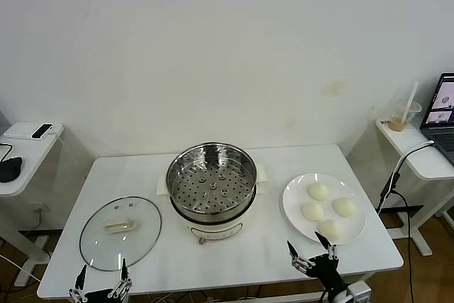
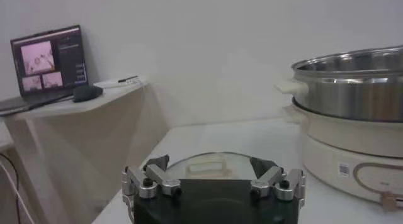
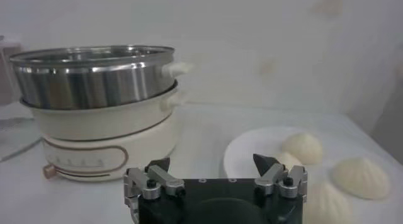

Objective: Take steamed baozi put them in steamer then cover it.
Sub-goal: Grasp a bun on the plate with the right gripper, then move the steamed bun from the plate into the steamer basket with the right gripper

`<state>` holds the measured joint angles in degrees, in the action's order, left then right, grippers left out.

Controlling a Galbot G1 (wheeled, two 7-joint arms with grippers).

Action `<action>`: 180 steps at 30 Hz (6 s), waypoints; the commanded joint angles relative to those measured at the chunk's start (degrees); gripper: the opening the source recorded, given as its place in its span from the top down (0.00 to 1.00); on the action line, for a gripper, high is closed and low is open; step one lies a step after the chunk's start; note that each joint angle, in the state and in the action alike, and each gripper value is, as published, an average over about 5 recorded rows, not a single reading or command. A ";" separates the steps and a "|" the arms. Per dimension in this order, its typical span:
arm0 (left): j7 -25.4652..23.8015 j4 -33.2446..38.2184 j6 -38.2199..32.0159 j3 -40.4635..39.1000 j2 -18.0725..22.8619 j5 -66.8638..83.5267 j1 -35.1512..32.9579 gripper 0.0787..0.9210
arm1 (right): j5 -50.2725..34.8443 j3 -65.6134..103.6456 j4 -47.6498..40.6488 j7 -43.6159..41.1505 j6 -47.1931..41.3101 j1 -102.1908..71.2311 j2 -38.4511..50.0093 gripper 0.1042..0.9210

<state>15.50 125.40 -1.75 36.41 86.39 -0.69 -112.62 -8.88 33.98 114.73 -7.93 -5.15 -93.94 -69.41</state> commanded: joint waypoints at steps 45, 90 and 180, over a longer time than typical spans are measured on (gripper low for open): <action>-5.79 2.92 4.09 5.52 1.19 -9.38 1.95 0.12 | 33.70 -60.27 -56.44 -58.79 7.65 89.76 22.62 0.12; -6.00 2.88 3.94 6.78 1.03 -9.22 1.88 0.12 | 39.45 -55.46 -71.66 -53.56 5.98 86.01 10.82 0.35; -7.76 0.64 5.74 10.63 -4.69 0.76 2.03 0.12 | 32.30 -101.53 -76.58 -35.83 40.74 113.83 -19.00 0.34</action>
<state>7.74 126.07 3.95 46.93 81.76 -0.12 -110.55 20.52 -67.50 39.97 -44.78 33.76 20.63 -87.56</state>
